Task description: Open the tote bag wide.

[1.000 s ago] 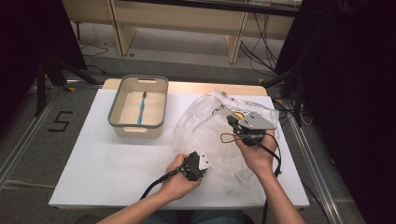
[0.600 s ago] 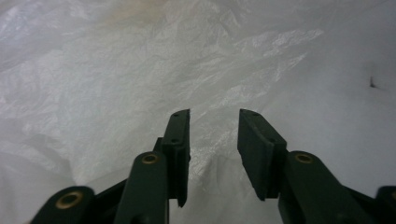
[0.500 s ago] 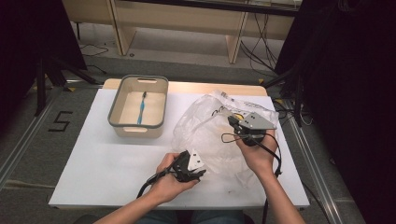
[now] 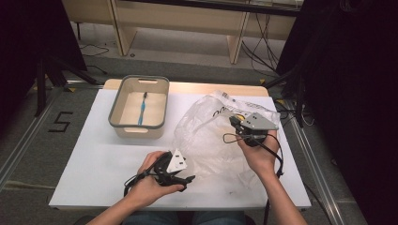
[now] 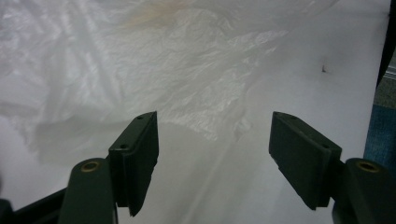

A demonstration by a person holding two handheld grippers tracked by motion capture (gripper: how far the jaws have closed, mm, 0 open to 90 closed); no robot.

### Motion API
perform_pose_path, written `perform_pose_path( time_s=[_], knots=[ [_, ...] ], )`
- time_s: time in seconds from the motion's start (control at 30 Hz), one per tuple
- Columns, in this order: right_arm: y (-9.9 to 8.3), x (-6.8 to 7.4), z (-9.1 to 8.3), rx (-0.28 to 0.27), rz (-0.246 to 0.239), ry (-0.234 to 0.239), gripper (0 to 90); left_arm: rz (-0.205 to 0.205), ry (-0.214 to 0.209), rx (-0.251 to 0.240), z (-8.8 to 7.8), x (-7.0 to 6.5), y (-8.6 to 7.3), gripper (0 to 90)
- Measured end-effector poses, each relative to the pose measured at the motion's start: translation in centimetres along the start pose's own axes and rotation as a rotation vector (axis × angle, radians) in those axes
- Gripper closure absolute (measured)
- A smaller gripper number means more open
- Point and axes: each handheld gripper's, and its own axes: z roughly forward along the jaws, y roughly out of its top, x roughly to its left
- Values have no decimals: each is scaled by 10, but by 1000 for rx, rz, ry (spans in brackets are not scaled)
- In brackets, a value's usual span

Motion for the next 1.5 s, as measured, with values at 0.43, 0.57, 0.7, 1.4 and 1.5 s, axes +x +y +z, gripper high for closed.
perform_pose_path(
  time_s=[0.43,0.57,0.7,1.4,1.5],
  knots=[
    [0,1,0,0,5,1,900,-65,83,-37,-25,25,-27,253],
    [0,0,0,0,7,0,900,-78,113,-47,-32,30,-36,249],
    [0,0,0,2,11,-1,900,-100,136,-48,-35,36,-44,243],
    [-2,-2,-1,3,21,-3,900,-130,203,-48,-39,51,-52,250],
    [-3,-1,-2,7,19,-3,900,-133,213,-49,-39,51,-52,255]
  ],
)
